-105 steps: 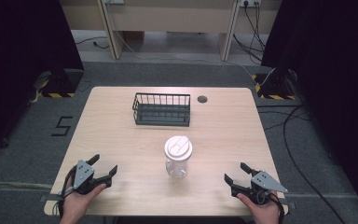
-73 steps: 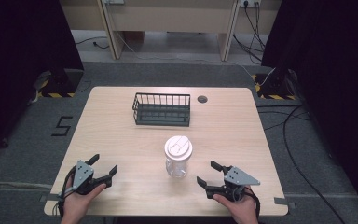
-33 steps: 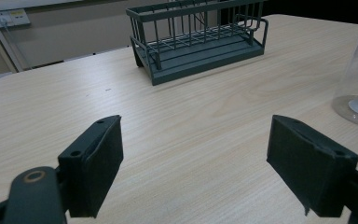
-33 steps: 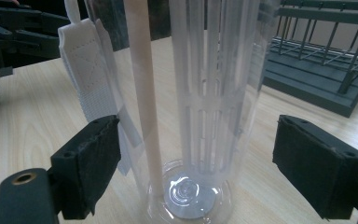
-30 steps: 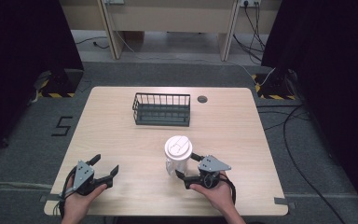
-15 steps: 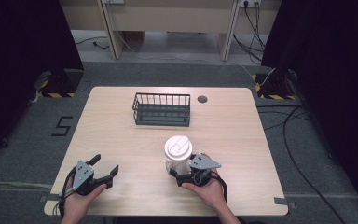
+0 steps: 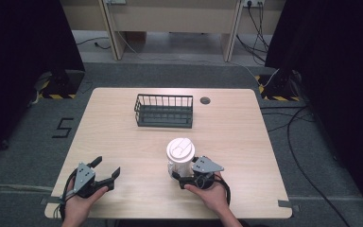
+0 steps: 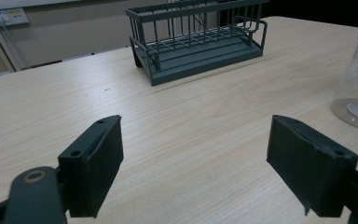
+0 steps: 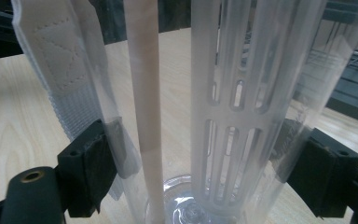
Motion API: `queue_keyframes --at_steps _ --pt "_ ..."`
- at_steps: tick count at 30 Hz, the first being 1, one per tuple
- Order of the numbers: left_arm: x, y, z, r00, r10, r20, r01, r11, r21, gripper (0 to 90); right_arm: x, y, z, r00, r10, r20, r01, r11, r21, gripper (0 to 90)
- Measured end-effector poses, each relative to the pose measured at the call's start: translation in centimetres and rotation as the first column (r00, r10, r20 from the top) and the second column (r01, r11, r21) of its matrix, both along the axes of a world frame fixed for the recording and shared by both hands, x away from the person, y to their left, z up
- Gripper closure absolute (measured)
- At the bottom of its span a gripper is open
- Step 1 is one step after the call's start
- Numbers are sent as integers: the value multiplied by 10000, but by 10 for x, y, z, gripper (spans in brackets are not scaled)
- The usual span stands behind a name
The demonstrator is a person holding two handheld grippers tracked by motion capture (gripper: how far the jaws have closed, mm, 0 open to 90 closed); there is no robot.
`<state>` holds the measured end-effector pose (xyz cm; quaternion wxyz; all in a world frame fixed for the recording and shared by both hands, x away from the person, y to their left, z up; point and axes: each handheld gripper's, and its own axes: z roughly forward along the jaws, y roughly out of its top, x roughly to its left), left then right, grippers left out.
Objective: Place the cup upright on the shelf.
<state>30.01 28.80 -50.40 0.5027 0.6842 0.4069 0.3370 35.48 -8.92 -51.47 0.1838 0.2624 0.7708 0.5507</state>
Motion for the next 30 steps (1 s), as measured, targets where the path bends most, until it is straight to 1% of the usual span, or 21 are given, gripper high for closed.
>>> queue_keyframes --at_steps 8,19,23,30 --pt "0 1 0 10000 22 -19 -22 10000 -9 181 1 3 4 9996 162 -245 -163 9998 -68 186" --pt "0 1 0 10000 58 -45 -58 10000 -27 183 6 4 18 9999 113 -68 -113 9999 -44 187" --pt "0 2 0 9999 97 -25 -98 9999 -49 184 10 4 23 10000 72 5 -72 9999 -141 187" --pt "0 2 0 9999 119 -32 -119 9999 -60 184 14 4 28 10000 -22 20 23 9998 -178 187"
